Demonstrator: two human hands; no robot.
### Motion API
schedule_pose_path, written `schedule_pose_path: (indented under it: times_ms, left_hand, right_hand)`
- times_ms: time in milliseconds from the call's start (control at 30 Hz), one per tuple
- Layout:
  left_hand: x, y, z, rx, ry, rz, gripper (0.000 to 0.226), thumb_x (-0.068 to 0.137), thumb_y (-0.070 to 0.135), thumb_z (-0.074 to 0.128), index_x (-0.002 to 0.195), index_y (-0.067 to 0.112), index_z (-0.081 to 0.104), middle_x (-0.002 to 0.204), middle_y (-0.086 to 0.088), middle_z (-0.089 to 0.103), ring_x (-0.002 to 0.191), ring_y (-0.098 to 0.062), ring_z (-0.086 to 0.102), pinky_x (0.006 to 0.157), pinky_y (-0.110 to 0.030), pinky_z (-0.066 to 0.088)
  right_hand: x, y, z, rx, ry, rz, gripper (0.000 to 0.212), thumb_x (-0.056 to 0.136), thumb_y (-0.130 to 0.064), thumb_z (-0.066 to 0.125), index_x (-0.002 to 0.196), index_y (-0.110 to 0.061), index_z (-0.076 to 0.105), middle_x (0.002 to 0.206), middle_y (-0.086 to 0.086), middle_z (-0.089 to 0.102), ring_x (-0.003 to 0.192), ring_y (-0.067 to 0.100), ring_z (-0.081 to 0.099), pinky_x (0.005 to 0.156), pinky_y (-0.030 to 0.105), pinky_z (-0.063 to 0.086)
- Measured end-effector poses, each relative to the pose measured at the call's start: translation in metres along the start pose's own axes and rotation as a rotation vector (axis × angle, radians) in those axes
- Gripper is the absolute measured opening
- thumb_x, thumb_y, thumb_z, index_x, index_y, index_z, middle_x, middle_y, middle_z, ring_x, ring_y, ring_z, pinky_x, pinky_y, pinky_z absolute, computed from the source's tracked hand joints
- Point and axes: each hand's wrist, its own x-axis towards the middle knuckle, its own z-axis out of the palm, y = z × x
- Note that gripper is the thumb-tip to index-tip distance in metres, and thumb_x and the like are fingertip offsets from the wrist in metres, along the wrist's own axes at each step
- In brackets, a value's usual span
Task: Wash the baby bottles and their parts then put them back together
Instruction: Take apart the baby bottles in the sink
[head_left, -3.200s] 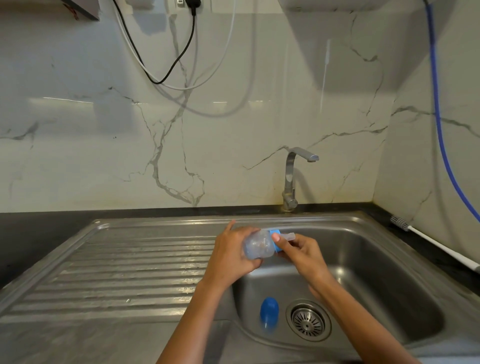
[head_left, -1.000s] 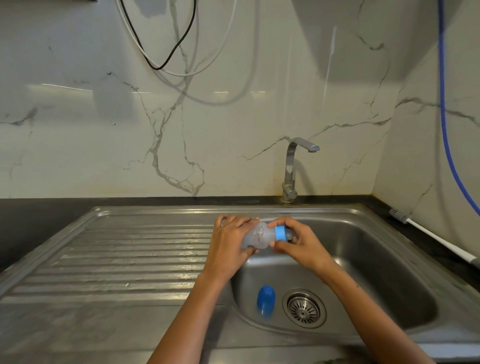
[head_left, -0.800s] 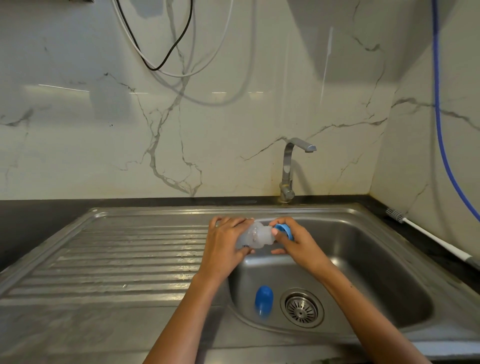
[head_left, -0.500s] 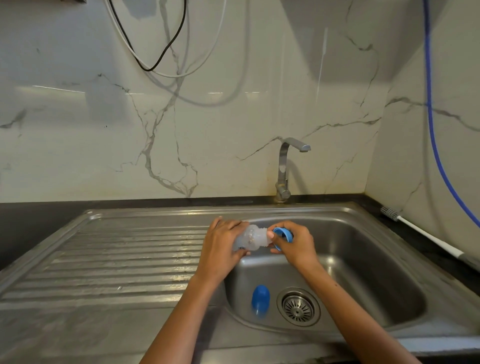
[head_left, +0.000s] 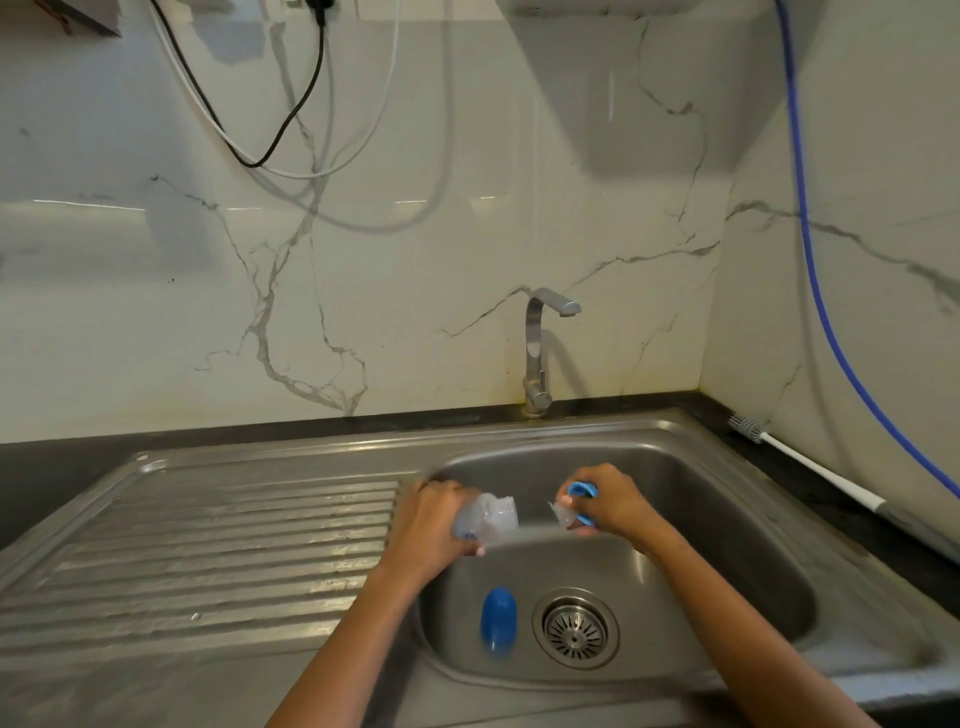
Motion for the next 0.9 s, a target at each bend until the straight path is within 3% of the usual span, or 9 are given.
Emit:
schedule_pose_path:
  times_ms: [100, 267, 500, 633, 733, 900]
  left_hand:
    - [0.024, 0.008, 0.015, 0.123, -0.133, -0.002, 0.057, 0.075, 0.047, 0.074, 0.124, 0.023, 0.058, 0.118, 0.000, 0.064, 0.110, -0.016, 0.057, 0.100, -0.031, 0.037]
    - [0.052, 0.013, 0.050, 0.318, -0.443, 0.010, 0.050, 0.080, 0.049, 0.067, 0.112, 0.010, 0.060, 0.114, -0.008, 0.065, 0.107, -0.024, 0.059, 0.098, -0.035, 0.035]
    - [0.058, 0.008, 0.077, 0.407, -0.667, -0.060, 0.047, 0.085, 0.051, 0.061, 0.107, 0.010, 0.063, 0.112, -0.010, 0.066, 0.105, -0.025, 0.060, 0.093, -0.033, 0.039]
    - [0.060, 0.007, 0.082, 0.432, -0.669, -0.084, 0.045, 0.088, 0.047, 0.059, 0.112, 0.009, 0.061, 0.117, -0.009, 0.063, 0.109, -0.025, 0.058, 0.097, -0.033, 0.037]
    - [0.064, 0.011, 0.074, 0.398, -0.581, -0.103, 0.038, 0.091, 0.040, 0.057, 0.113, 0.009, 0.061, 0.117, -0.010, 0.063, 0.110, -0.025, 0.058, 0.096, -0.033, 0.037]
    - [0.053, 0.019, 0.038, 0.126, -0.307, -0.143, 0.038, 0.094, 0.041, 0.051, 0.111, 0.009, 0.063, 0.112, -0.011, 0.065, 0.106, -0.026, 0.059, 0.096, -0.035, 0.040]
  right_hand:
    - [0.009, 0.024, -0.001, -0.189, 0.020, 0.076, 0.005, 0.093, -0.011, 0.061, 0.096, -0.012, 0.064, 0.100, 0.011, 0.063, 0.075, 0.016, 0.062, 0.052, 0.014, 0.048]
    - [0.017, 0.037, -0.001, -0.295, -0.011, 0.080, 0.011, 0.091, -0.010, 0.063, 0.101, -0.008, 0.067, 0.106, 0.016, 0.065, 0.090, 0.027, 0.066, 0.082, 0.034, 0.057]
    - [0.025, 0.039, 0.011, -0.339, -0.096, 0.025, 0.009, 0.091, -0.010, 0.062, 0.098, -0.007, 0.068, 0.103, 0.016, 0.066, 0.074, 0.021, 0.061, 0.071, 0.028, 0.055]
    - [0.028, 0.038, 0.015, -0.347, -0.121, 0.015, 0.010, 0.091, -0.010, 0.063, 0.098, -0.007, 0.068, 0.105, 0.016, 0.066, 0.082, 0.025, 0.065, 0.075, 0.030, 0.057]
    - [0.031, 0.040, 0.013, -0.352, -0.114, 0.011, 0.011, 0.090, -0.013, 0.065, 0.100, -0.008, 0.068, 0.106, 0.013, 0.065, 0.089, 0.025, 0.066, 0.079, 0.032, 0.058]
    - [0.034, 0.042, 0.011, -0.361, -0.125, 0.049, 0.005, 0.088, -0.009, 0.065, 0.092, -0.010, 0.068, 0.097, 0.013, 0.067, 0.069, 0.019, 0.065, 0.068, 0.028, 0.058]
